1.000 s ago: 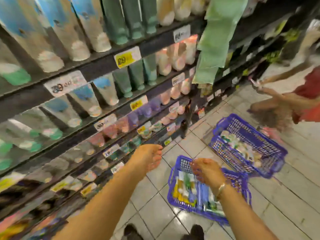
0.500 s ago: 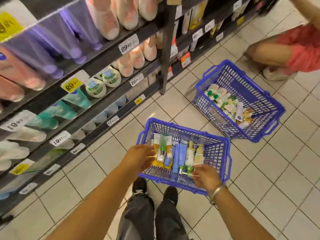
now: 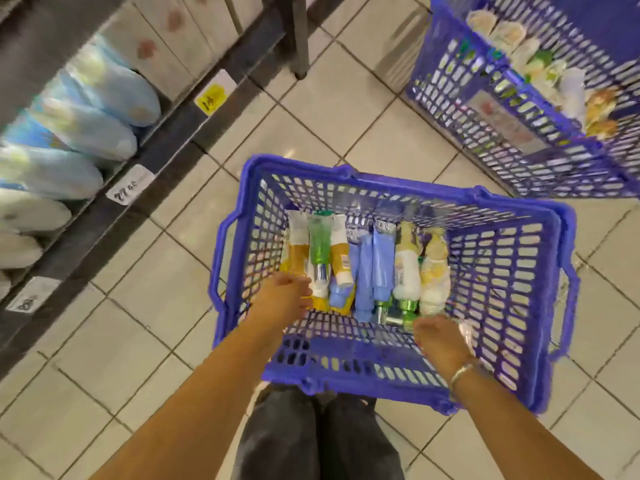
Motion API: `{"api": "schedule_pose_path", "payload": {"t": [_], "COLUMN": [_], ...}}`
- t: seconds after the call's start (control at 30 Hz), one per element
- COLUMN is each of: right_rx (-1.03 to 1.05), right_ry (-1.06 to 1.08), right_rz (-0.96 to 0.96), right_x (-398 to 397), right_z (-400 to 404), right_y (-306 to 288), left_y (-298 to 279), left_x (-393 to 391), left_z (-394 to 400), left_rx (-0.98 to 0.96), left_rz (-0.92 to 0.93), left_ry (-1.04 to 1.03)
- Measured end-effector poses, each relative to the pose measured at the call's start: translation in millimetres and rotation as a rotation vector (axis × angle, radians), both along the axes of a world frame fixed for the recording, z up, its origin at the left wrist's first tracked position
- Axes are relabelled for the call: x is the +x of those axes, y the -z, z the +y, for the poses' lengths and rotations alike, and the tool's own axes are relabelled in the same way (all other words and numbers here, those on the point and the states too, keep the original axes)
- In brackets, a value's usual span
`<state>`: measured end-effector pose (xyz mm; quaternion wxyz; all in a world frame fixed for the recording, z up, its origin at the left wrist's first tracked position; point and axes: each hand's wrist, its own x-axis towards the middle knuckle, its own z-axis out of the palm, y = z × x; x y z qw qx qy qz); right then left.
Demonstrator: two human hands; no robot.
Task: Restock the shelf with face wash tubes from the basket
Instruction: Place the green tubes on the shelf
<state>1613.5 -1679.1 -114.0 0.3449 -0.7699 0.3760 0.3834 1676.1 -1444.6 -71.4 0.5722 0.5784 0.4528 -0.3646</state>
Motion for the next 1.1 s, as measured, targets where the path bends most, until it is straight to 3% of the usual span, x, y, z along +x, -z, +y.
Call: {"api": "schedule_pose_path", "payload": {"t": [0.1, 0.33, 0.53, 0.73, 0.87, 1.0, 1.1], "right_rx": [-0.063, -0.151, -0.276, -0.401, -0.422, -0.364, -0.267], "right_ry": [-0.279, -0.35, -0.758, -0.95, -1.037, -0.985, -0.946], "right_rz": [0.093, 0.055, 0.104, 0.204, 0.226, 0.105, -0.054], "right_x": [2.0, -8.6, -16.9, -22.2, -19.5, -16.2, -9.6], "right_z": [-4.1, -19.1, -21.4, -17.3, -17.8, -13.3, -3.0], "right_y": [30.7, 92.8, 124.3, 141.1, 139.4, 121.5, 98.8], "left_y": [51.9, 135.0, 171.9, 189.9, 190.4, 172.2, 150.9], "left_x": [-0.9, 3.4, 12.2, 17.3, 16.6, 3.8, -6.9], "left_z": [-11.0, -19.5, -26.4, -32.7, -30.0, -26.1, -22.8], "left_rx": [0.054, 0.232, 0.235, 0.251, 0.139, -0.008, 0.005], "left_rz": [0.013, 0.01, 0.034, -0.062, -0.034, -0.039, -0.08], "left_ry": [0.043, 0.104, 0.168, 0.241, 0.25, 0.114, 0.116]}}
